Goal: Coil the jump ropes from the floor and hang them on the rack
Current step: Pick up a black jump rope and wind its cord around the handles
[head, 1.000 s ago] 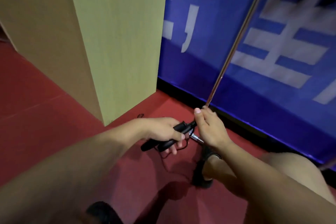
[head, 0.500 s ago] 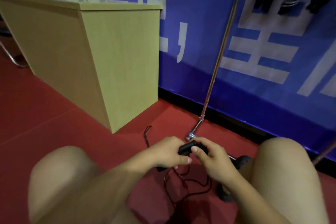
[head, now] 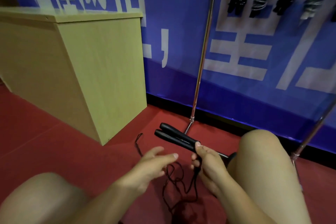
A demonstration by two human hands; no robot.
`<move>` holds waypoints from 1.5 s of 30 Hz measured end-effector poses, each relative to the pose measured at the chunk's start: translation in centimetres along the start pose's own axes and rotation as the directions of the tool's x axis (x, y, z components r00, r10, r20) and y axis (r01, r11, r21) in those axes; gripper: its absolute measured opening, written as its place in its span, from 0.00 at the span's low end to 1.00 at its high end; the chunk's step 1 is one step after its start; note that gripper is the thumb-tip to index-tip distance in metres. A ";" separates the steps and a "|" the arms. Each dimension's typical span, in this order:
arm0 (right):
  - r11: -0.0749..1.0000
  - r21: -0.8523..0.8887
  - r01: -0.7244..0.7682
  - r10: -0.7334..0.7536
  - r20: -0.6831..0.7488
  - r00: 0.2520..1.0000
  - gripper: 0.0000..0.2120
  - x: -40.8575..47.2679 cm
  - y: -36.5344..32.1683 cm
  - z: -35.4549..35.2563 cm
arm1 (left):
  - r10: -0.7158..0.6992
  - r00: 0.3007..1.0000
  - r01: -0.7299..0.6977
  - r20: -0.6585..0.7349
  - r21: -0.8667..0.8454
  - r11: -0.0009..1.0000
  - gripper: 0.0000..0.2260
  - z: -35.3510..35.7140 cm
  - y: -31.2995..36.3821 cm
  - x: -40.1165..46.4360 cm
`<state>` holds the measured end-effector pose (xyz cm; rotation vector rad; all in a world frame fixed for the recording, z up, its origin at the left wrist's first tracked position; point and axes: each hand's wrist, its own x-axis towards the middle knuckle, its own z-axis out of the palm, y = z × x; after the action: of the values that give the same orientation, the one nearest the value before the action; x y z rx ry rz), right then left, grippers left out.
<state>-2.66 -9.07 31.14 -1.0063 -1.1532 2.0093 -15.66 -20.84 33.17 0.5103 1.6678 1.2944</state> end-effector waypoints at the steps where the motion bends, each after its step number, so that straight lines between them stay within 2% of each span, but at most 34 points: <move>1: 0.999 0.002 -0.038 0.038 0.089 0.995 0.12 -0.3 0.1 0.5 | 0.008 0.997 -0.009 0.074 0.024 1.000 0.23 0.5 -0.3 -0.3; 3: 0.995 -0.073 -0.072 0.088 0.246 0.965 0.12 -0.8 0.8 1.4 | 0.082 0.988 -0.082 0.130 -0.004 0.997 0.09 1.3 -0.6 -0.4; 5: 0.988 -0.137 -0.074 0.114 0.319 0.941 0.13 -0.9 1.6 1.9 | 0.156 0.986 -0.149 0.063 -0.106 0.983 0.11 1.4 -0.7 0.4; 7: 0.975 -0.216 -0.056 0.130 0.346 0.929 0.14 -0.8 2.3 2.2 | 0.154 0.988 -0.156 -0.020 -0.160 0.975 0.10 1.0 -0.4 1.3; 10: 0.938 -0.346 0.013 0.127 0.379 0.917 0.17 -0.7 3.2 2.4 | 0.115 0.992 -0.123 -0.045 -0.258 0.958 0.10 0.7 -0.4 2.0; 13: 0.926 -0.376 0.035 0.120 0.380 0.917 0.18 -0.9 3.2 2.7 | 0.093 0.993 -0.113 -0.077 -0.327 0.938 0.09 0.6 0.1 2.1; 16: 0.910 -0.415 0.025 0.143 0.367 0.919 0.21 -0.7 3.1 2.3 | 0.086 0.981 -0.154 -0.176 -0.422 0.893 0.09 -0.6 1.0 3.1; 20: 0.795 -0.601 0.082 0.163 0.341 0.926 0.25 -0.3 2.6 1.4 | 0.030 0.948 -0.209 -0.316 -0.548 0.810 0.08 -3.9 3.0 4.2; 23: 0.759 -0.648 0.062 0.194 0.316 0.929 0.30 0.0 1.6 0.9 | 0.011 0.914 -0.219 -0.406 -0.469 0.856 0.08 -6.4 3.4 4.8; 26: 0.685 -0.722 0.098 0.203 0.318 0.926 0.36 0.6 0.7 -0.2 | 0.059 0.867 -0.260 -0.495 -0.349 0.900 0.07 -7.7 3.4 5.5; 29: 0.577 -0.808 0.122 0.122 0.233 0.965 0.37 1.2 0.2 -1.9 | 0.156 0.757 -0.309 -0.635 -0.138 0.941 0.09 -9.0 3.3 6.2; 30: 0.609 -0.784 0.117 0.103 0.225 0.969 0.34 1.2 0.2 -2.2 | 0.192 0.716 -0.313 -0.671 -0.062 0.948 0.10 -9.5 3.0 6.6; 31: 0.699 -0.708 0.098 0.101 0.233 0.967 0.30 1.0 0.1 -2.4 | 0.224 0.695 -0.300 -0.684 0.007 0.954 0.10 -9.8 2.8 6.6; 32: 0.809 -0.584 0.066 0.106 0.257 0.961 0.24 0.8 -0.2 -2.5 | 0.267 0.686 -0.282 -0.677 0.092 0.955 0.09 -10.0 2.4 6.7; 34: 0.953 -0.302 0.026 0.067 0.293 0.954 0.12 0.2 -1.1 -2.5 | 0.345 0.736 -0.234 -0.582 0.259 0.937 0.08 -9.5 1.9 6.6; 36: 0.981 -0.175 0.080 -0.035 0.245 0.969 0.07 0.2 -1.9 -2.8 | 0.329 0.879 -0.212 -0.346 0.335 0.918 0.07 -7.4 1.6 5.4; 37: 0.976 -0.169 0.135 -0.100 0.198 0.975 0.08 0.4 -2.1 -2.9 | 0.293 0.938 -0.203 -0.186 0.390 0.898 0.05 -6.2 1.3 4.4; 38: 0.964 -0.191 0.187 -0.160 0.149 0.976 0.09 0.6 -2.1 -2.9 | 0.246 0.969 -0.202 -0.040 0.450 0.870 0.05 -5.0 0.9 3.4; 40: 0.944 -0.223 0.245 -0.232 0.086 0.969 0.11 0.7 -1.9 -2.7 | 0.151 0.969 -0.234 0.196 0.532 0.814 0.08 -3.4 0.5 1.5; 41: 0.939 -0.225 0.261 -0.251 0.075 0.965 0.12 0.7 -1.7 -2.4 | 0.117 0.955 -0.253 0.271 0.548 0.798 0.08 -3.0 0.3 1.0; 43: 0.932 -0.225 0.283 -0.275 0.067 0.959 0.12 0.7 -1.4 -2.1 | 0.102 0.938 -0.272 0.331 0.522 0.808 0.04 -2.6 0.5 0.3; 45: 0.931 -0.226 0.288 -0.282 0.058 0.958 0.13 0.7 -1.2 -1.8 | 0.109 0.940 -0.253 0.323 0.447 0.858 0.10 -2.2 0.8 0.1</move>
<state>-1.33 -7.22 31.35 -0.8664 -1.4832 1.6895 -17.77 -21.66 33.89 1.1298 1.7173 0.8627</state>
